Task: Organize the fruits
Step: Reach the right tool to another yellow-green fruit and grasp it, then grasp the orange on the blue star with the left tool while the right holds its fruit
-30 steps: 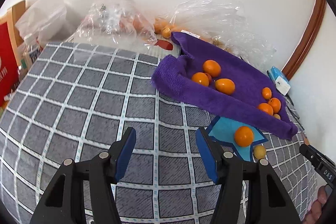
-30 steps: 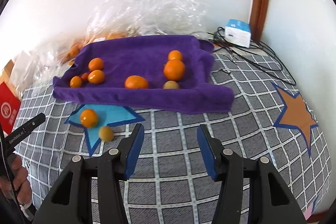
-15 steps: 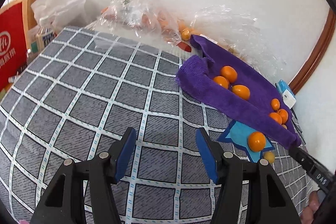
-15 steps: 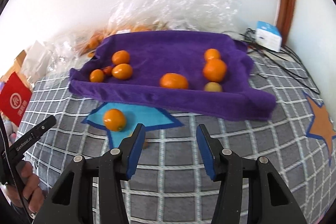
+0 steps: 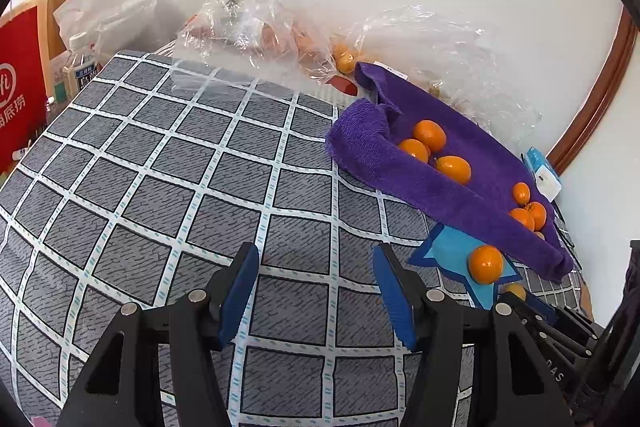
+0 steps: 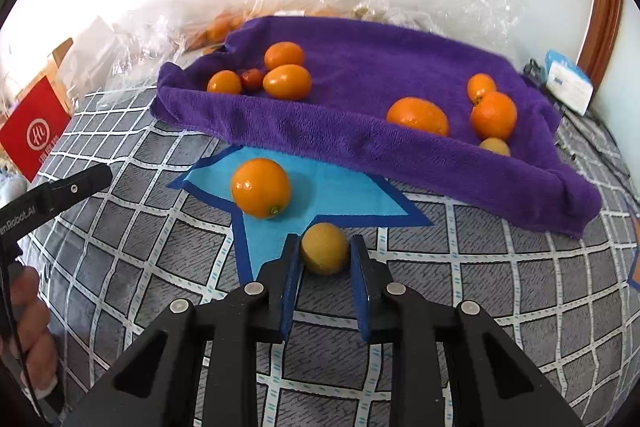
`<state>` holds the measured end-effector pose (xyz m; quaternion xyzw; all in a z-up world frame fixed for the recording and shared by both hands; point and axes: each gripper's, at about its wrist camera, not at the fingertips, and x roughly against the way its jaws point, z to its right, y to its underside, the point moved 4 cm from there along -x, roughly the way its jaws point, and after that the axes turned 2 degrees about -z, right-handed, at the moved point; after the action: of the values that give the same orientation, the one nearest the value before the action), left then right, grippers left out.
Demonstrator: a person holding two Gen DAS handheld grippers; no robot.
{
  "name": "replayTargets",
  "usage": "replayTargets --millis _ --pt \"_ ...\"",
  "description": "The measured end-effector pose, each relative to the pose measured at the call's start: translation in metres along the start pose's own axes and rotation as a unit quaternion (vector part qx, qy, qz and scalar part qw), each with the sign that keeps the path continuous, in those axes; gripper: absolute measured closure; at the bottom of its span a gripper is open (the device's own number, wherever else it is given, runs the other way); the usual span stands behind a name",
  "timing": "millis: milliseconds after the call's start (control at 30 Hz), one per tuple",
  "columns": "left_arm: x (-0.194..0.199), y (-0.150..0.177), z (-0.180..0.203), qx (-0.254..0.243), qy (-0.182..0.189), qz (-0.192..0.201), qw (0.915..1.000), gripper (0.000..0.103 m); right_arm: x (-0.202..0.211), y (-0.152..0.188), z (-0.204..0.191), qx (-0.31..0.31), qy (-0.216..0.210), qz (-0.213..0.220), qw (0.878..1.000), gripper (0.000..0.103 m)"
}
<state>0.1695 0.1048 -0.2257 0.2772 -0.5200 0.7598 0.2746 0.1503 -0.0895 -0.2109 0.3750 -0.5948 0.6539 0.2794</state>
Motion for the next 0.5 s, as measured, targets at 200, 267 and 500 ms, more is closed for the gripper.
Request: replayTargets --millis 200,267,500 --pt "0.010 0.000 0.011 -0.023 0.023 0.026 0.9991 0.047 0.021 0.008 0.027 -0.010 0.031 0.031 0.999 0.079" --pt "0.012 0.003 0.017 -0.038 0.026 0.029 0.9985 0.047 0.023 0.012 0.043 -0.024 0.043 0.027 0.998 0.079" --pt "0.013 0.006 0.037 -0.091 0.029 0.021 0.9952 0.047 0.023 0.021 0.079 -0.065 0.051 0.012 0.996 0.079"
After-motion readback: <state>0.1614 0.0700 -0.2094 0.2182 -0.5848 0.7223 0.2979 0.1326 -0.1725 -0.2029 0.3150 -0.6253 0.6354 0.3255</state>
